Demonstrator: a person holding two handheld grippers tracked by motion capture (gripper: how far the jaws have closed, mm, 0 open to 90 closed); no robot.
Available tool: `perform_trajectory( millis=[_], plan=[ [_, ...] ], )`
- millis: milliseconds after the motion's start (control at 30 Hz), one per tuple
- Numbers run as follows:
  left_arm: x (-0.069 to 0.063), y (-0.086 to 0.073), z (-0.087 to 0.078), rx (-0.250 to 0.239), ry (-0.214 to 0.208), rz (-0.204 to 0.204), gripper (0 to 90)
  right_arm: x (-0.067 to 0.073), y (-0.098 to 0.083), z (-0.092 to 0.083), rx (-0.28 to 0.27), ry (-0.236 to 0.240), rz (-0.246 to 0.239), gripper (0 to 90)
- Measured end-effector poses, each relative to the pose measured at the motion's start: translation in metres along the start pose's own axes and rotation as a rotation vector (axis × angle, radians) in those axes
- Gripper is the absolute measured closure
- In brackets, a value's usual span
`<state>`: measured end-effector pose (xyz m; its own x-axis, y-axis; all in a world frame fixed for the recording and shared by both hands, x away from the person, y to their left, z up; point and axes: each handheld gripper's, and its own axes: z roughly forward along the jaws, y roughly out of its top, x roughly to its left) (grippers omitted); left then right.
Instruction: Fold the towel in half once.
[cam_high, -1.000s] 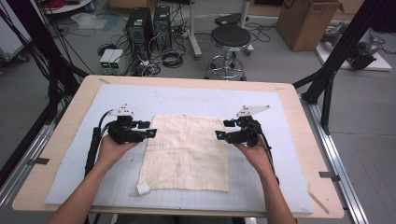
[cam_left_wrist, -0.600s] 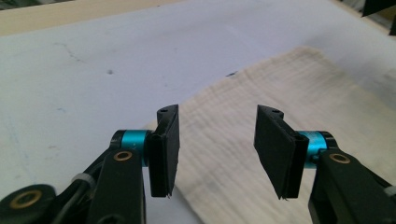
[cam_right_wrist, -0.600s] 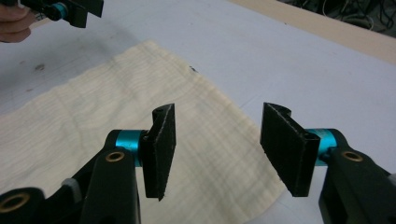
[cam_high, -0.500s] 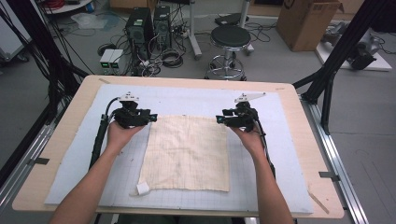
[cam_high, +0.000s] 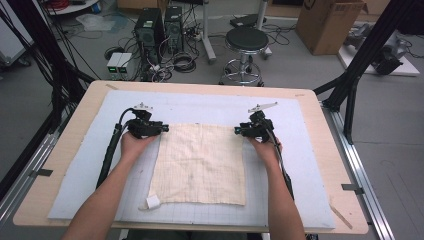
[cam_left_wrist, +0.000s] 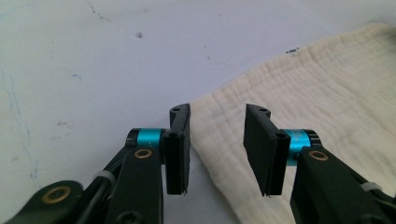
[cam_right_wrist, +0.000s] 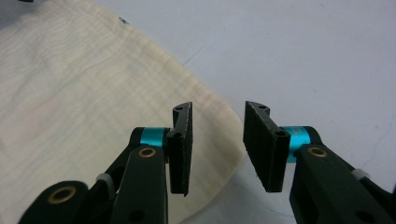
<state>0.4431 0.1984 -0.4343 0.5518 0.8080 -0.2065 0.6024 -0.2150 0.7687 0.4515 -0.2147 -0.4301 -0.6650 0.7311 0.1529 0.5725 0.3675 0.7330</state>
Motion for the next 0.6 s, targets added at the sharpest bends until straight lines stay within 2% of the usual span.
perform_trajectory(
  millis=[100,233,333,433,500,533,567,600],
  plan=[
    [0.002,-0.002,0.003,-0.007,0.007,-0.012,61.9,-0.001,-0.001,0.004,0.009,-0.006,0.014,63.4],
    [0.008,-0.003,0.007,-0.010,0.020,-0.063,61.9,0.002,-0.002,0.010,0.047,-0.050,-0.012,62.7],
    [0.009,-0.005,0.010,0.002,0.037,-0.051,64.1,0.000,-0.003,0.011,0.040,-0.053,-0.005,65.6],
    [0.006,-0.004,0.010,0.007,0.070,-0.028,70.6,-0.001,-0.003,0.012,0.035,-0.059,-0.004,69.0],
    [0.004,-0.004,0.011,0.005,0.088,-0.030,72.8,-0.001,-0.003,0.012,0.034,-0.065,-0.002,73.1],
    [0.005,-0.004,0.011,0.004,0.082,-0.035,74.9,-0.001,-0.003,0.012,0.035,-0.059,0.002,75.7],
    [0.005,-0.004,0.011,0.007,0.054,-0.046,79.4,0.001,-0.003,0.013,0.033,-0.047,0.007,77.4],
    [0.004,-0.005,0.012,0.009,0.053,-0.042,83.7,0.002,-0.003,0.014,0.035,-0.038,-0.004,78.4]
  ],
)
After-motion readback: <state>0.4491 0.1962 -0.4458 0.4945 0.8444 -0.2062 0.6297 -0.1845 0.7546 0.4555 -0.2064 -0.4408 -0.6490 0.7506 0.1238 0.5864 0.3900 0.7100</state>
